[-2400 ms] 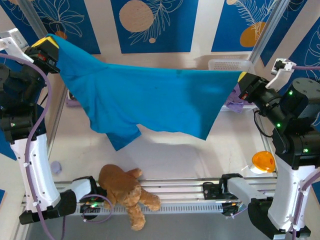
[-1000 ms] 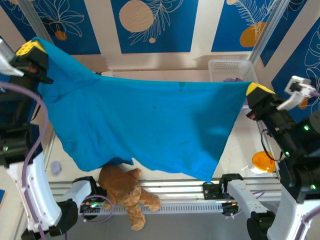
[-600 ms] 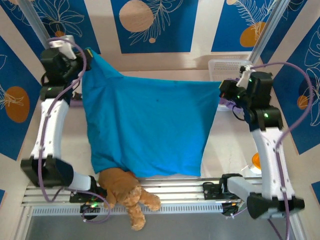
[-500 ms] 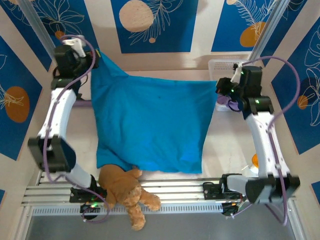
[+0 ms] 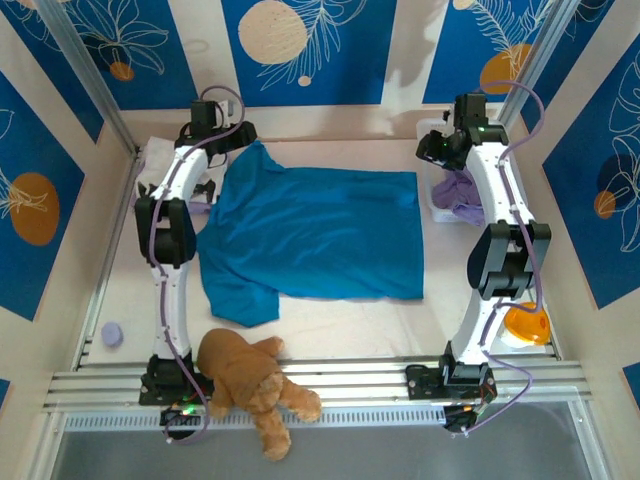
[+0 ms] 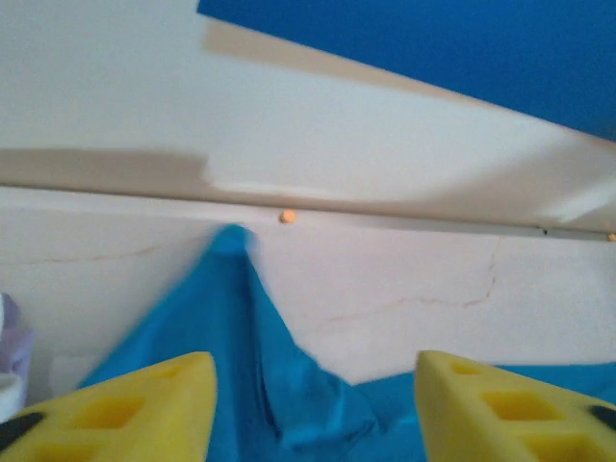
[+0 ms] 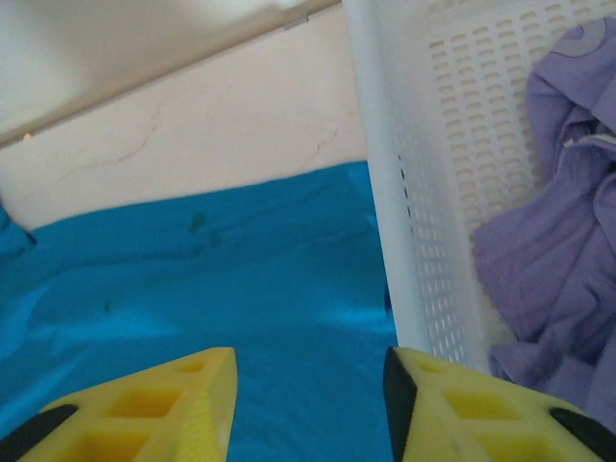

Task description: Fold and stack the t-shirts

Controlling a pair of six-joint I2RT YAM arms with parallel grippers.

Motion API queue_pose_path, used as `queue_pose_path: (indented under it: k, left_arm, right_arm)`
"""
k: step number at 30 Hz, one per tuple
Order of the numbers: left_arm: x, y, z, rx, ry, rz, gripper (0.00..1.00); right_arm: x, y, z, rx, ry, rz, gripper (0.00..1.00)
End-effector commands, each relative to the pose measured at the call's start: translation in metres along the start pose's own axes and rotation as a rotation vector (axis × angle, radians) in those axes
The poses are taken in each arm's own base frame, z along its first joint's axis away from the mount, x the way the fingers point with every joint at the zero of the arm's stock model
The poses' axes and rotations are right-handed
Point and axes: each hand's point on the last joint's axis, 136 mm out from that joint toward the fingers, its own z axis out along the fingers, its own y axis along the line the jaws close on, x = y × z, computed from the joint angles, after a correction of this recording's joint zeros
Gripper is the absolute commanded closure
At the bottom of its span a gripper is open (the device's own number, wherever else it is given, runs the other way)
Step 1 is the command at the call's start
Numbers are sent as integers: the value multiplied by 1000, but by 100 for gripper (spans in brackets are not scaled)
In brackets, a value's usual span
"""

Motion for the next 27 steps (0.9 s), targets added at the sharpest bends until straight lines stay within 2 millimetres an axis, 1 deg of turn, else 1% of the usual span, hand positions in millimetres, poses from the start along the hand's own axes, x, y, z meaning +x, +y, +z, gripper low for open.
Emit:
queue_pose_path:
  k: [1, 4, 7, 11, 14, 17, 18, 19, 21, 24, 25, 27]
  left_arm:
    - [-34, -24, -38, 17, -67, 30, 41]
    - [-31, -30, -58, 6, -34, 15, 41]
    - [-19, -35, -87, -17, -6, 11, 41]
    - [9, -32, -130, -55, 49, -45, 41]
    - [39, -25, -160, -83, 96, -95, 41]
    - [77, -14, -184, -121, 160, -149, 40]
    - [89, -12, -191, -120, 180, -180, 40]
    - [98, -13, -196, -113, 198, -208, 40]
    - [120, -21, -206, -75, 245, -241, 40]
    - [149, -26, -218, -67, 310, -274, 40]
    - [161, -28, -222, -70, 335, -281, 40]
    - [182, -30, -225, -67, 368, -293, 40]
  right_arm:
    - [2, 11, -52, -7, -44, -26, 52]
    - [16, 12, -70, -6, -17, -6, 51]
    - [46, 12, -87, -16, 53, 55, 50]
    - [99, 8, -106, -26, 102, 144, 50]
    - [149, -1, -113, -7, 161, 205, 50]
    - [196, -8, -110, 2, 252, 284, 50]
    - [211, -3, -108, -38, 288, 318, 50]
    - [221, 3, -106, -81, 318, 331, 51]
    - [243, 4, -101, -80, 350, 364, 51]
    - [259, 7, -95, -99, 357, 369, 51]
    - [264, 6, -91, -86, 358, 367, 51]
    - [273, 6, -82, -81, 371, 370, 51]
